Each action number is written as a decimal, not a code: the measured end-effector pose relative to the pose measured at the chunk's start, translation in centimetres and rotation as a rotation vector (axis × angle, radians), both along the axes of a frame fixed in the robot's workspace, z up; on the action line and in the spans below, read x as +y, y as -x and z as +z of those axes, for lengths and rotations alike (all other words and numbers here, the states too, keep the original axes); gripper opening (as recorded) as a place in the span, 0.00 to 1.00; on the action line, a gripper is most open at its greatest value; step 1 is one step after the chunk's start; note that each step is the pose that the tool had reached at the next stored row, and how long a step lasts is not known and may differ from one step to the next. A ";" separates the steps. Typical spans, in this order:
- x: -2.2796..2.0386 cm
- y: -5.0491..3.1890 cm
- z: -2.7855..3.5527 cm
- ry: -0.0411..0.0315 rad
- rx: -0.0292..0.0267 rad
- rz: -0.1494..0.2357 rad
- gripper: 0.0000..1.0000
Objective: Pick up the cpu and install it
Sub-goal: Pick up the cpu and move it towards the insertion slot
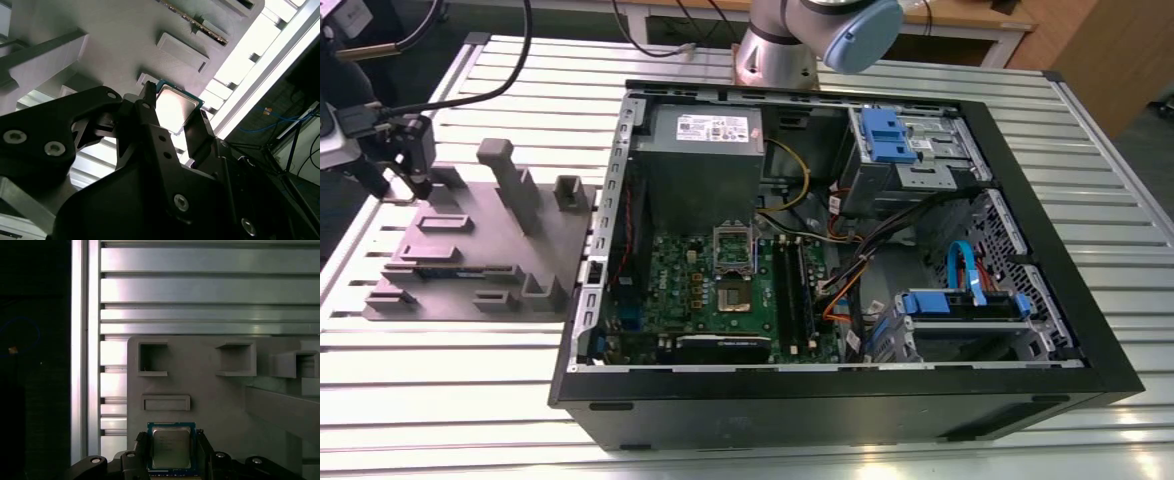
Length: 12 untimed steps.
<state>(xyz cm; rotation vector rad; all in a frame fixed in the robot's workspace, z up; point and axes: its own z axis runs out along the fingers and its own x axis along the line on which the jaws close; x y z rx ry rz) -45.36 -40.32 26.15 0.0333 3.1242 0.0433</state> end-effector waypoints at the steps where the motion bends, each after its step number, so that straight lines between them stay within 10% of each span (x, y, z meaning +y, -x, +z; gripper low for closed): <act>1: 0.00 0.00 0.02 0.0000 -0.0001 0.000 0.47; 12: 0.02 0.00 0.48 0.0000 -0.0001 0.000 0.47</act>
